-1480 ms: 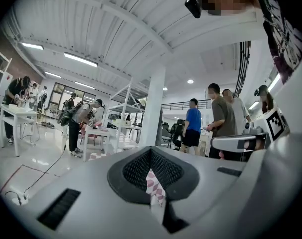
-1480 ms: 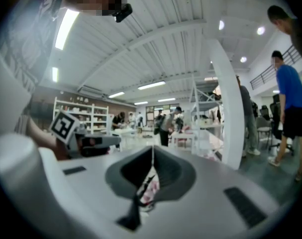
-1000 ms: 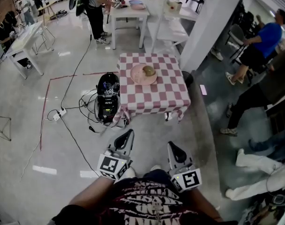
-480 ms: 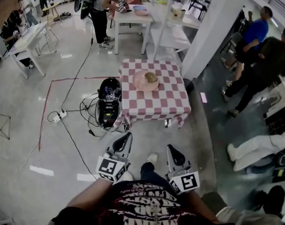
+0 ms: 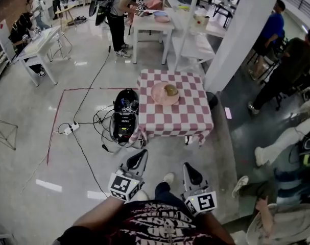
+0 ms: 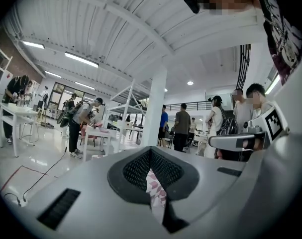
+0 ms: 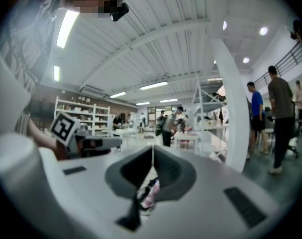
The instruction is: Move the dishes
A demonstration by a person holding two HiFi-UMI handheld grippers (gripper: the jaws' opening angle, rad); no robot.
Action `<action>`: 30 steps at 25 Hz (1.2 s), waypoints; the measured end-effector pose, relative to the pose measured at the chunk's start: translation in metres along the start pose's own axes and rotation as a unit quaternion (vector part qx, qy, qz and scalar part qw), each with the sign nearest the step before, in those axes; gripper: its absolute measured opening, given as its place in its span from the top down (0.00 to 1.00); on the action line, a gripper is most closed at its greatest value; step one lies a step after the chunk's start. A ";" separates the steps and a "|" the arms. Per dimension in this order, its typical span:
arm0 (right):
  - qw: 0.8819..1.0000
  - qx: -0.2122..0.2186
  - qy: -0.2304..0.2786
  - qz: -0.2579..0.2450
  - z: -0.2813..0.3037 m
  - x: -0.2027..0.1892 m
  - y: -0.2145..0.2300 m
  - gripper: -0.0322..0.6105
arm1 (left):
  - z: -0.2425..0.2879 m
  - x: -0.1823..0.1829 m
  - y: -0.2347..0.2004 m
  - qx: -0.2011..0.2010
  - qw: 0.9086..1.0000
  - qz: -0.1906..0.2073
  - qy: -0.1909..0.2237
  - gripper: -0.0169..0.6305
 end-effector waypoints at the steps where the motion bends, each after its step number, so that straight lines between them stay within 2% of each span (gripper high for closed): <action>1: 1.000 0.000 -0.001 0.004 0.002 -0.001 0.002 0.90 | 0.001 -0.001 -0.001 0.001 1.000 0.000 -0.003 0.93; 9: 1.000 0.016 -0.011 0.021 0.016 -0.011 0.008 0.90 | 0.012 -0.017 -0.007 0.012 0.999 -0.003 -0.031 0.93; 17: 0.999 0.020 -0.028 0.032 0.030 -0.015 0.026 0.90 | 0.035 -0.024 -0.012 0.016 0.999 -0.007 -0.033 0.93; 30: 0.998 0.016 -0.042 0.033 0.050 -0.021 0.074 0.90 | 0.094 -0.032 0.000 0.000 0.999 -0.015 -0.049 0.93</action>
Point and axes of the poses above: the fingertips, and each gripper's own axes: z forward along the fingers, y to its right, x out of its top, the point moved 3 cm from there along -z, backward along the fingers, and after that the axes turned 3 degrees about -y, right-handed, at the moved point
